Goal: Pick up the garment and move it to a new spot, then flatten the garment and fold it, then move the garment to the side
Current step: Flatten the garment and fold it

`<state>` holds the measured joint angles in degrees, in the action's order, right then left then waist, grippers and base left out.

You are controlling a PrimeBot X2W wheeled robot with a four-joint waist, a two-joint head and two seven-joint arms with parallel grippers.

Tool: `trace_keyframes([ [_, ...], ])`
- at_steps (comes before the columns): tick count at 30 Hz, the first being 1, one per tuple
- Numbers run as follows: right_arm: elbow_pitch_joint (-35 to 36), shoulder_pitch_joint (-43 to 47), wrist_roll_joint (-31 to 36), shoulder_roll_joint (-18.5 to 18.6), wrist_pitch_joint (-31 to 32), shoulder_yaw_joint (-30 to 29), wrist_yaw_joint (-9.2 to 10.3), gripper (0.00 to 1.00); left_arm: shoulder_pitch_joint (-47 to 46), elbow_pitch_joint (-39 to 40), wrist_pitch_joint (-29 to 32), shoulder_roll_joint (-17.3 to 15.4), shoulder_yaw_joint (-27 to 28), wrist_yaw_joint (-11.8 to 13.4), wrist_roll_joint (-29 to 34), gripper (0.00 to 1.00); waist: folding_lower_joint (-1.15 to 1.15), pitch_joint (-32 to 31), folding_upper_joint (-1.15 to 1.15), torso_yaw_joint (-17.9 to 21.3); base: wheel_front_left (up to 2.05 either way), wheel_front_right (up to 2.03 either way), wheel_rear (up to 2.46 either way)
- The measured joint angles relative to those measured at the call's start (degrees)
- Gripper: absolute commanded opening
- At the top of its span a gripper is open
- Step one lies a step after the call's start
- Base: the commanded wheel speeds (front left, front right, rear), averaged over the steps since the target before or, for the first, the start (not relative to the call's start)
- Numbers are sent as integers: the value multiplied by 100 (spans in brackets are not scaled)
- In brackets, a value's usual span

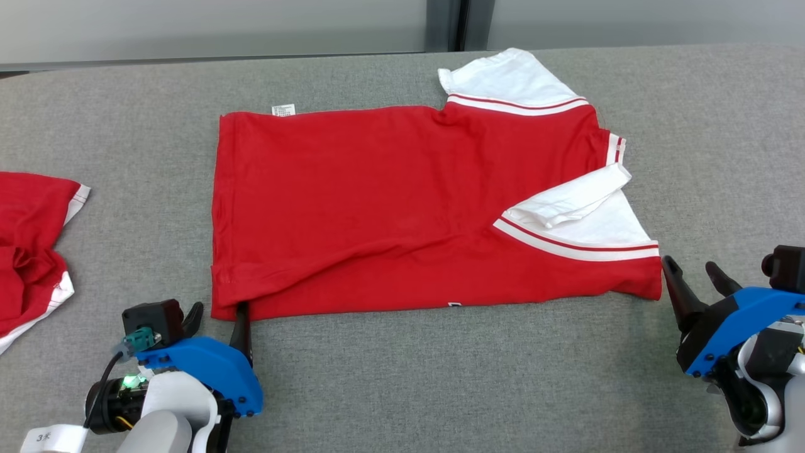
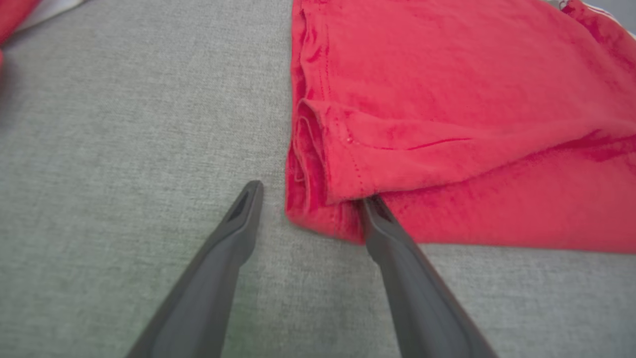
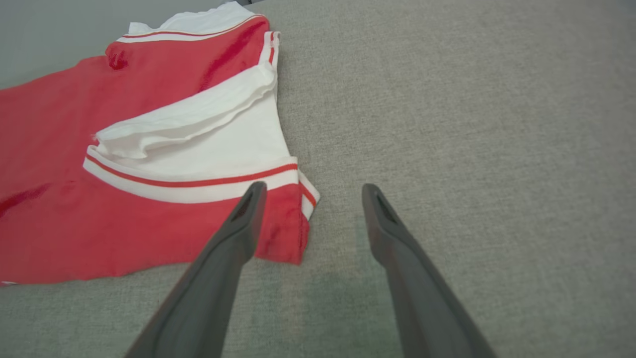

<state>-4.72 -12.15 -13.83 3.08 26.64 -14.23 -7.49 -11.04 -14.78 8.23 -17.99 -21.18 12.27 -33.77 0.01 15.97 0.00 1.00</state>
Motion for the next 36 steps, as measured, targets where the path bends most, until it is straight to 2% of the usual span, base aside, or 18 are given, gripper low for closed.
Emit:
trace_keyframes([
  [10, -923, -308, 10, -16, -149, 104, 0, 100, -160, -216, 34, 52, 9, 45, -66, 100, 0, 114, 0, -31, 0, 0, 0],
  [13, -1190, -401, -16, -15, -209, 167, 0, 100, -199, -272, 81, 71, -1, 22, -112, 87, 0, 141, 0, -54, 0, 0, 0],
  [14, -1273, -441, -33, -4, -212, 185, 0, 42, -202, -287, 98, 74, -8, 3, -120, 52, 0, 148, 0, -61, 0, 0, 0],
  [15, -1338, -469, -33, -1, -229, 220, 1, 16, -209, -299, 135, 75, -13, -21, -156, 36, 0, 154, 0, -68, 0, 0, 0],
  [16, -1386, -498, -47, 10, -255, 258, 1, 0, -220, -305, 175, 79, -23, -37, -185, 0, 0, 157, 0, -76, 0, 0, 0],
  [21, -1369, -489, -54, -11, -330, 315, 1, 0, -237, -279, 420, 141, -94, -167, -357, 0, 0, 96, 0, -126, 0, 0, 0],
  [28, -584, -81, -151, -25, -272, 154, 0, 0, 140, 268, 558, 53, 120, -169, -728, 0, -1, -107, 0, -124, 0, 0, 0],
  [36, 427, 827, -426, -30, 390, 45, -1, 0, 905, 1370, 1012, -330, 301, 53, -971, 0, -1, -294, 0, -86, 0, 0, 0],
])
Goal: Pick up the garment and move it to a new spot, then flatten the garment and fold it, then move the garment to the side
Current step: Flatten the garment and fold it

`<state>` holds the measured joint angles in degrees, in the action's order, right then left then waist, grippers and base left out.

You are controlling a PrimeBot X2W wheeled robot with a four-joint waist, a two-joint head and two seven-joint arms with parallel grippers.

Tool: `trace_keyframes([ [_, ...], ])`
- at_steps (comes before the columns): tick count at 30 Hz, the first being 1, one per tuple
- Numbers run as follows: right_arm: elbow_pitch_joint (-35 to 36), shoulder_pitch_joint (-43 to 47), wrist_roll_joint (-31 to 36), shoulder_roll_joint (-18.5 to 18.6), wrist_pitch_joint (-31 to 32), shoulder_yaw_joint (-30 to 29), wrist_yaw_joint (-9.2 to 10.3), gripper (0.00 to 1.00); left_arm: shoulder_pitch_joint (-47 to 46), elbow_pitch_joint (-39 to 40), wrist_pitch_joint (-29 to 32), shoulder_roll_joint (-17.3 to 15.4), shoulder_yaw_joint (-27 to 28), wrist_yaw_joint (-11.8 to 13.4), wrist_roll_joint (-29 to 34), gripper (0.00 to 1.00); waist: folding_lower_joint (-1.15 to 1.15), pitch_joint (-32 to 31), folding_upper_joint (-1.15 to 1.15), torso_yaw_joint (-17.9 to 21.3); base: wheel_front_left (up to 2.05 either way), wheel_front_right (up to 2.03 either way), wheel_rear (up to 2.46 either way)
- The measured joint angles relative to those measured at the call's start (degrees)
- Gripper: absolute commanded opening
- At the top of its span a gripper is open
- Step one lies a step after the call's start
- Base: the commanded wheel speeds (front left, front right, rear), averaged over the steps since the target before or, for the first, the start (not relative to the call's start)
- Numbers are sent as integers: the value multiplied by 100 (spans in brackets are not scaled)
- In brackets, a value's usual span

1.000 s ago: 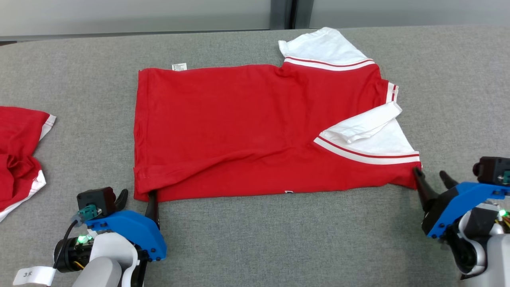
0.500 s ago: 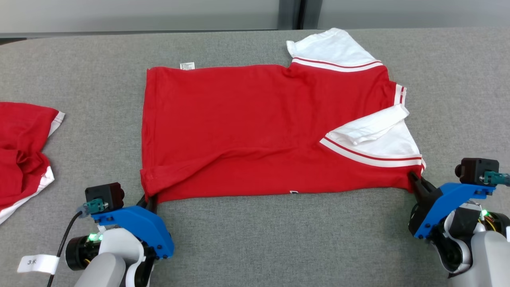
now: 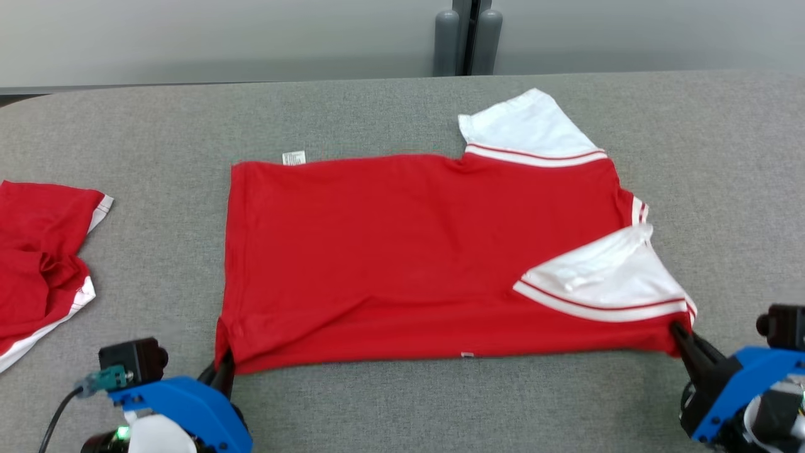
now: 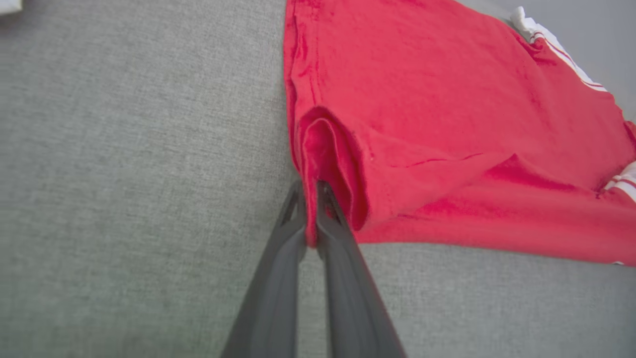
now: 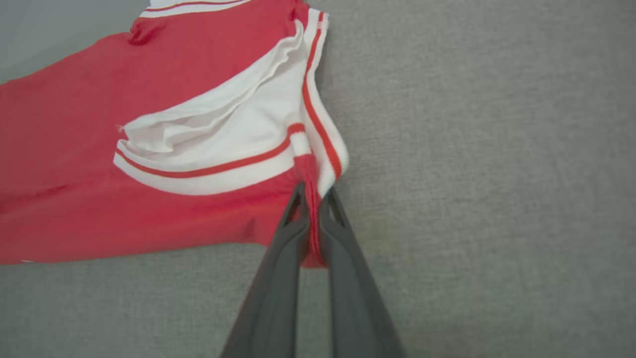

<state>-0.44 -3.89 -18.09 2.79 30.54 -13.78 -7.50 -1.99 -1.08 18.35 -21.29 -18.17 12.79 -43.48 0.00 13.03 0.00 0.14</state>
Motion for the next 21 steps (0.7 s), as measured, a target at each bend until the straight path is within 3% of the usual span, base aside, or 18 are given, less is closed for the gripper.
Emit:
trace_keyframes([
  [8, 339, 775, -522, -2, 151, -87, 0, 0, 754, 524, 505, -163, 14, 337, -258, 0, 0, -69, 0, 27, 0, 0, 0],
  [9, 336, 801, -554, -2, 141, -83, 1, 41, 801, 545, 535, -160, 15, 348, -293, 22, 0, -74, 0, 32, 0, 0, 0],
  [10, 324, 813, -572, -2, 127, -81, 0, 100, 831, 553, 579, -166, 15, 390, -296, 100, 0, -77, 0, 35, 0, 0, 0],
  [17, 400, 759, -464, 0, 171, -11, 2, 100, 821, 647, 582, -232, 38, 421, -282, 100, 0, -99, 0, 39, 0, 0, 0],
  [21, 780, 249, -120, 0, 413, 79, 2, 100, 439, 754, 653, -424, 110, 328, -212, 100, 0, -65, 0, 60, 0, 0, 0],
])
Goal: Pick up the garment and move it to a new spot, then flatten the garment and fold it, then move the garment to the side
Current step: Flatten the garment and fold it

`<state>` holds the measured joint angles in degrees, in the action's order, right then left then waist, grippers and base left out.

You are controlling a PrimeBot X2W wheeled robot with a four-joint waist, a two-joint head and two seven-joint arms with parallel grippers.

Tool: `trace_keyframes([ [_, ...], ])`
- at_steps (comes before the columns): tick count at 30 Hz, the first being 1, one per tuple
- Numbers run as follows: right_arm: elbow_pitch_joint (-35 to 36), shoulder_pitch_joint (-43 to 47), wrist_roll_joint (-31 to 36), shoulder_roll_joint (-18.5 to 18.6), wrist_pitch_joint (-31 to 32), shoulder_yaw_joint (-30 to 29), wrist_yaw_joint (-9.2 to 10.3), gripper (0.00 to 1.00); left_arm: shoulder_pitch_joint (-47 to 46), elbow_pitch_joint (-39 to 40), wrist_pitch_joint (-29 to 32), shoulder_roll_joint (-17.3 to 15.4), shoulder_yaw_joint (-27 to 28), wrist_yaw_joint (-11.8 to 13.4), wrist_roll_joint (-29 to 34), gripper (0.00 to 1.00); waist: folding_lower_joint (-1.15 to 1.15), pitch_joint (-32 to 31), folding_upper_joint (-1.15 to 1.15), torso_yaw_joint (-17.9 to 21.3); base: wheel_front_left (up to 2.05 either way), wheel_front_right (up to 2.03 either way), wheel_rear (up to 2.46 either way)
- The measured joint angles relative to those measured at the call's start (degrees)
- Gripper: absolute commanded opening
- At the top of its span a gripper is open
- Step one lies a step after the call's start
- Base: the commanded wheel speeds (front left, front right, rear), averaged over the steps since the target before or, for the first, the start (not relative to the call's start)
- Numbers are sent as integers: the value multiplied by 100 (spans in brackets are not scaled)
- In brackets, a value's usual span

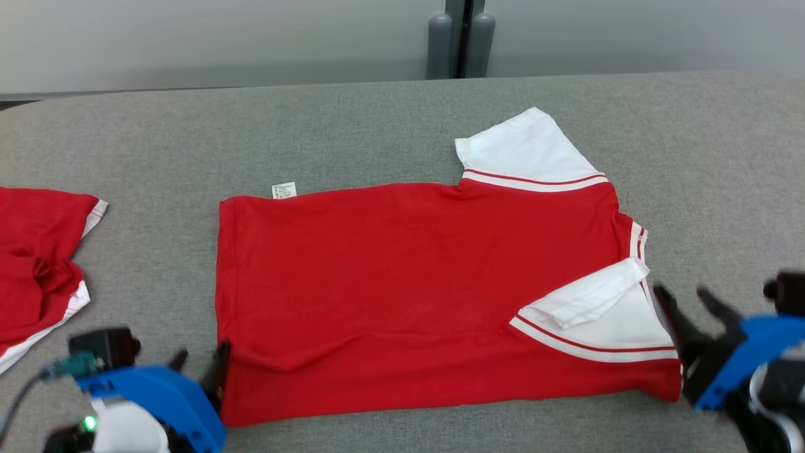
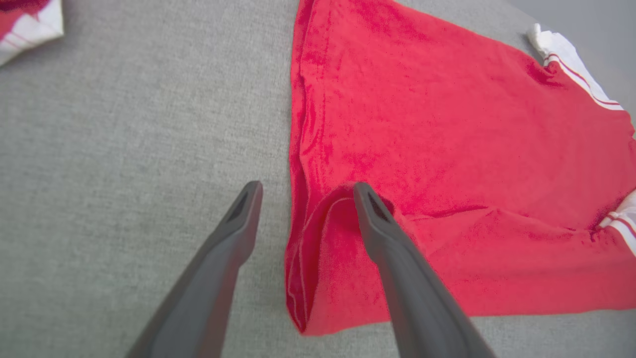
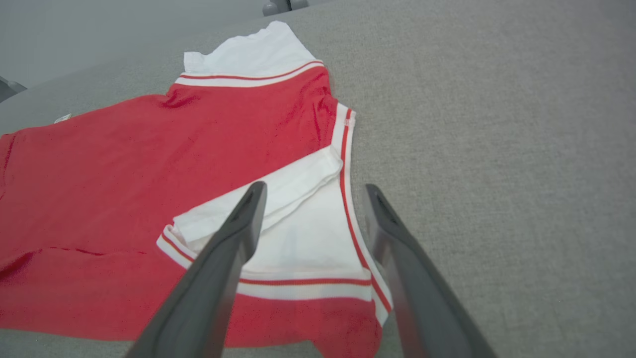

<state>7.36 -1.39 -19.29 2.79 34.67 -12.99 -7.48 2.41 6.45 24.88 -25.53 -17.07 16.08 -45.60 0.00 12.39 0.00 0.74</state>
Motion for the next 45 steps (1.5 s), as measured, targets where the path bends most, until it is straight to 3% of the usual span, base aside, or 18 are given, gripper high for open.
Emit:
trace_keyframes([
  [7, -115, -1751, 156, 180, 497, 456, 0, 100, -1339, -297, 337, -324, 166, -151, 122, 100, 0, 271, 0, 94, 0, 0, 0],
  [13, -1123, -3409, -16, 417, 765, 1066, 0, 100, -2697, -953, 677, -460, 321, -528, -99, 100, 0, 773, 0, 223, 0, 0, 0],
  [20, -2276, -4834, -64, 510, 788, 1546, 0, 100, -3854, -1511, 1784, -909, -42, -987, -90, 100, -1, 1221, 0, 267, 0, 0, 0],
  [28, -3042, -5539, -107, 550, 569, 1989, 0, 100, -4353, -1718, 2776, -1002, -600, -1204, -20, 100, -1, 1502, 0, 282, 0, 0, 0],
  [37, -3465, -5851, -243, 692, 338, 2124, 0, 100, -4645, -1889, 2800, -1033, -876, -1201, 414, 100, 0, 1751, 0, 348, 0, 0, 0],
  [39, -3549, -5904, -257, 698, 308, 2126, 0, 100, -4701, -1902, 2893, -1024, -931, -1182, 408, 64, 0, 1798, 0, 352, 0, 0, 0],
  [40, -3595, -5943, -257, 701, 299, 2120, 0, 100, -4737, -1904, 2907, -1043, -950, -1166, 450, 35, 0, 1818, 0, 351, 0, 0, 0],
  [41, -3642, -5979, -254, 709, 285, 2120, 0, 100, -4756, -1903, 2905, -1051, -969, -1167, 494, 0, 0, 1836, 0, 348, 0, 0, 0],
  [45, -3923, -6087, -126, 773, 333, 2102, 0, 100, -4808, -1916, 2774, -1014, -999, -1163, 556, 0, 0, 1883, 0, 285, 0, 0, 0],
])
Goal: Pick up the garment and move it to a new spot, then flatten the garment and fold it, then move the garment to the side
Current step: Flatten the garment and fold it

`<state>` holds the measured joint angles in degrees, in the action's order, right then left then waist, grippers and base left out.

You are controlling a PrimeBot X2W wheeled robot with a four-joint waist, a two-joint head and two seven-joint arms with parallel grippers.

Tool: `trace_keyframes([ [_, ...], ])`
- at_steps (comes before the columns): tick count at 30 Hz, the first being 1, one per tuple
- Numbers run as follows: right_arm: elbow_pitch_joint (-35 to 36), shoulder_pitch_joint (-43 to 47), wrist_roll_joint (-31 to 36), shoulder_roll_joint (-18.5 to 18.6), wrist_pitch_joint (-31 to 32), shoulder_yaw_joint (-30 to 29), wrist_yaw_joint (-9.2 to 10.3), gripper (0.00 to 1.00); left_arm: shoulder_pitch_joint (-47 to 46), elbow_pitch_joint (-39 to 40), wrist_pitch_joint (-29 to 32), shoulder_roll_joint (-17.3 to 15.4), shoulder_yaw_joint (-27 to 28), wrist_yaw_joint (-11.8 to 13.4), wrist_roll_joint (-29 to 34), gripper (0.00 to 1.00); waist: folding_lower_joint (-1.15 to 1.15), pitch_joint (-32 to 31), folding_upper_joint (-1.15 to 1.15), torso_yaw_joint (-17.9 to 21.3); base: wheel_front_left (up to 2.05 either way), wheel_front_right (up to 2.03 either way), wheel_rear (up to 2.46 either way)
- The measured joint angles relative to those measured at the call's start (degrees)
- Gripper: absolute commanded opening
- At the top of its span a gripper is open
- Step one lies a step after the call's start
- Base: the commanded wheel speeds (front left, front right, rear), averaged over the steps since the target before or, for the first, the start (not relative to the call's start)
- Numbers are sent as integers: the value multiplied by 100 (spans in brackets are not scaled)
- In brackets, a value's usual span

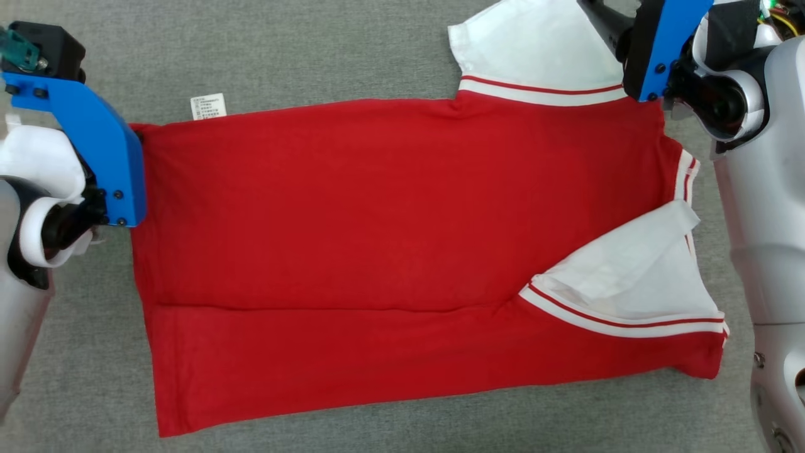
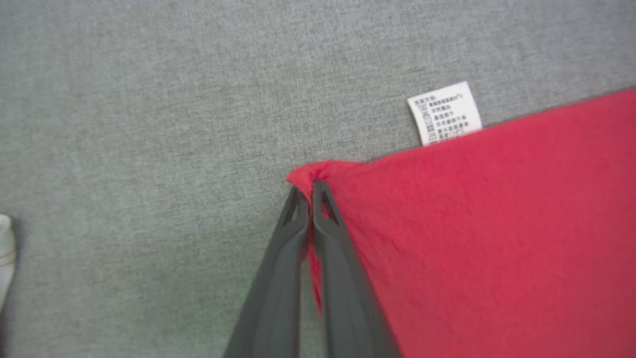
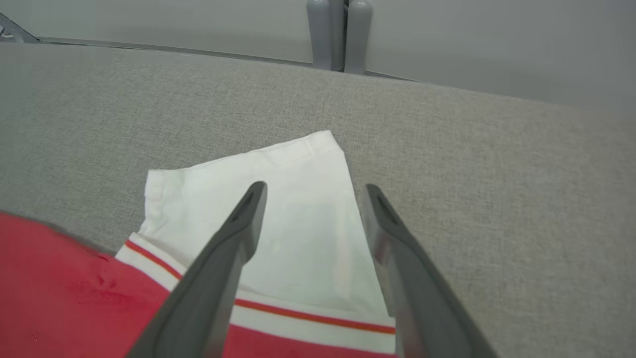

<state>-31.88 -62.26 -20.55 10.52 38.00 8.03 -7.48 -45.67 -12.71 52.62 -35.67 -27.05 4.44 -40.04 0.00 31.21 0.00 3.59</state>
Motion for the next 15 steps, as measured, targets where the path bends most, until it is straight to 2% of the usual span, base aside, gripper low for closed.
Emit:
trace_keyframes([
  [6, -509, -277, 427, 149, 76, -208, 0, 100, -1, 71, -399, 259, -101, -168, -14, 0, 0, 46, 0, -310, 0, 0, 0],
  [15, -1265, -535, 1105, 468, 46, -565, -1, 100, 38, 203, -994, 813, -341, -498, -49, 0, 0, 138, 0, -993, 0, 0, 0],
])
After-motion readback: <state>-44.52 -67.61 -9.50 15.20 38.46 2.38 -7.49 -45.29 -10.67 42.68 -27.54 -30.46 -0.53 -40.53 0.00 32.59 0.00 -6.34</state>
